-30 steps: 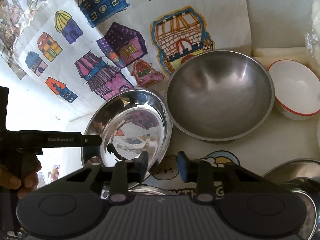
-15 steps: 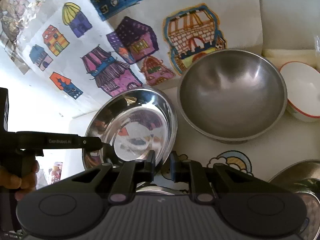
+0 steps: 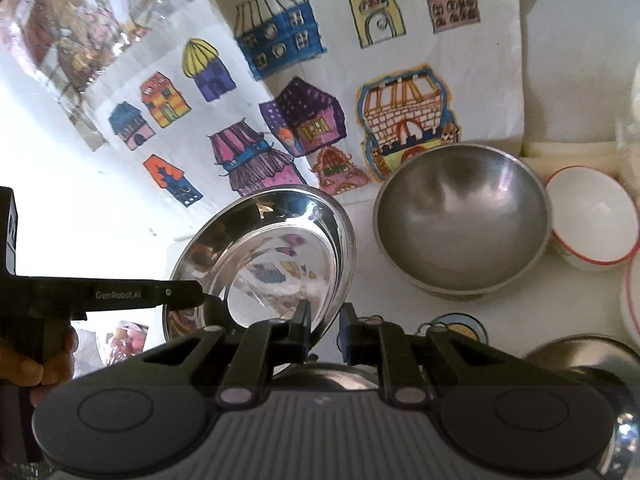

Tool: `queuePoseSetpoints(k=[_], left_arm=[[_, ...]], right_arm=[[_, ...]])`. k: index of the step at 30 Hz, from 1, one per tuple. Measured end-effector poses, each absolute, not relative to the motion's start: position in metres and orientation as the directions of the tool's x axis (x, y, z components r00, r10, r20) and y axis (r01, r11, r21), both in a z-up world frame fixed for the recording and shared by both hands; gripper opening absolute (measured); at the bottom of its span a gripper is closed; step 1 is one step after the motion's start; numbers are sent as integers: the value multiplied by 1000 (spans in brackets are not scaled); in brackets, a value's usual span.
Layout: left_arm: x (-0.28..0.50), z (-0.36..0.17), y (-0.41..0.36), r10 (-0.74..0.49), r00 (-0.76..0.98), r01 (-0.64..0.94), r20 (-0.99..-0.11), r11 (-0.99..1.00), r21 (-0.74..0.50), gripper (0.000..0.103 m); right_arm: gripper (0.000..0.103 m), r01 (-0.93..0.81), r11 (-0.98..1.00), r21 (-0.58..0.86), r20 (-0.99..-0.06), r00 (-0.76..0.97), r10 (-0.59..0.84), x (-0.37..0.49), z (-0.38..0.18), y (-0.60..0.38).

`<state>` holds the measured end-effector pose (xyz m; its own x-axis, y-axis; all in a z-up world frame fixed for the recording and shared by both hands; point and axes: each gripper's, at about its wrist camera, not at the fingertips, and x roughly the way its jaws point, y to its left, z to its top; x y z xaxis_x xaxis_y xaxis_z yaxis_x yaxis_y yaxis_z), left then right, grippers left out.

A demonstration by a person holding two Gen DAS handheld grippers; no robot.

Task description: Organize plates and bowls

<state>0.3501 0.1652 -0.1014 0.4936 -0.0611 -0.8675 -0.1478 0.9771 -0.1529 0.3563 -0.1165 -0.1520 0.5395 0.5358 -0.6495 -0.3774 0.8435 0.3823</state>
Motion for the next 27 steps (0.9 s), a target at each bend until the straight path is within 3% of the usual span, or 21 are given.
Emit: queuePoseSetpoints(k=[27], left_arm=[[263, -110, 93, -43, 427, -29, -903, 998, -62, 18]], right_arm=[[17, -380, 860, 341, -741, 454, 495, 270, -158, -163]])
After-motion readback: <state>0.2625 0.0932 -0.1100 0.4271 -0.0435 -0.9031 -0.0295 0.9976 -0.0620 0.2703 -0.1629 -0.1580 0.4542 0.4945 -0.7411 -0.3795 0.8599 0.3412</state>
